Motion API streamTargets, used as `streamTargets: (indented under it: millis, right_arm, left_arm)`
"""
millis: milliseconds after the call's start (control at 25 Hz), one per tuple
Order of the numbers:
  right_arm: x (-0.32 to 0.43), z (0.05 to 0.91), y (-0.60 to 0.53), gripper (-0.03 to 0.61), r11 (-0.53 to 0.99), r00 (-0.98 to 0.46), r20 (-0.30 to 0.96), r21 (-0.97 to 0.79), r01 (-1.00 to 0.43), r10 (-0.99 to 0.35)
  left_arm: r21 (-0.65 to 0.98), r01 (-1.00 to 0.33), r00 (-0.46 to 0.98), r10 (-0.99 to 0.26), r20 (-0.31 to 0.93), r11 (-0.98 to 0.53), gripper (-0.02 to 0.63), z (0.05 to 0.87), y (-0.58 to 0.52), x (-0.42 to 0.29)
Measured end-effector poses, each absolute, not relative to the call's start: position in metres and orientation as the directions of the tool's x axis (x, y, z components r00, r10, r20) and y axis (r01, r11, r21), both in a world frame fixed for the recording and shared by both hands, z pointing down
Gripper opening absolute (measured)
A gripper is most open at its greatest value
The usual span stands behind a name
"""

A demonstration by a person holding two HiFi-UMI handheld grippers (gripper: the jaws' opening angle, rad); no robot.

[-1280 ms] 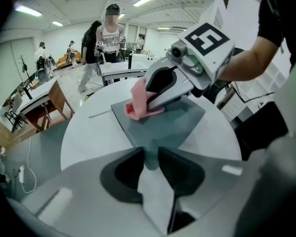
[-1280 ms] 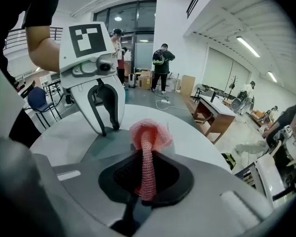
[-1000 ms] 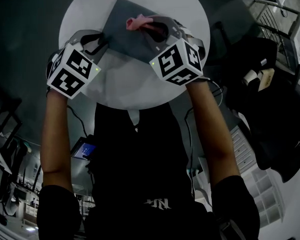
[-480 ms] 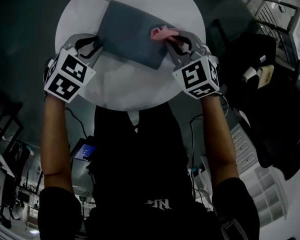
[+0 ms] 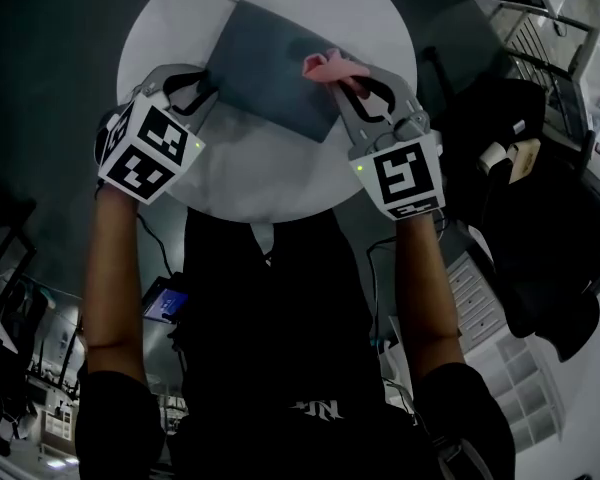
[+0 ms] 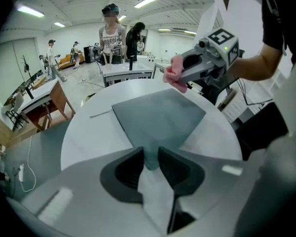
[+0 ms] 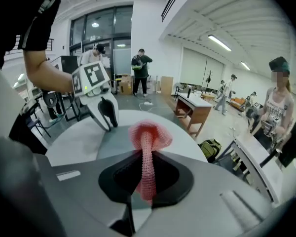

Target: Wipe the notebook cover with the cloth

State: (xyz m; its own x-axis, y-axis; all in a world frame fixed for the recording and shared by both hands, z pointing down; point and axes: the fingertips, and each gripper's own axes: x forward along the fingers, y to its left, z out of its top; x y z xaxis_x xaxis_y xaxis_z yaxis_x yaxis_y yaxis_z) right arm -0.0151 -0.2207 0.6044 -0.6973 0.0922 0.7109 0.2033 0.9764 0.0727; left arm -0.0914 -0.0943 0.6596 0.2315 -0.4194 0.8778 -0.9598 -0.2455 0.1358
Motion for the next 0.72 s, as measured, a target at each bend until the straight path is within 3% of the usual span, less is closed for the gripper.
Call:
streamTargets:
  millis: [280,720]
  right_arm:
    - [-0.102,0.599,-0.159,0.032,0.941,-0.726,0.649,0.045,0.336,0.228]
    - [-0.13,0.654,-0.125,0.032,0.904,-0.619,0.738,0.027,0.426,0.269]
  left_arm:
    - [0.114,-0.958,0.217,-0.409,0.886,-0.262,0.098,0.661,-0.096,-0.091]
    - [0.121,-0.963,0.215,-0.416,0.883,-0.241,0.086,0.663,-0.098,-0.089]
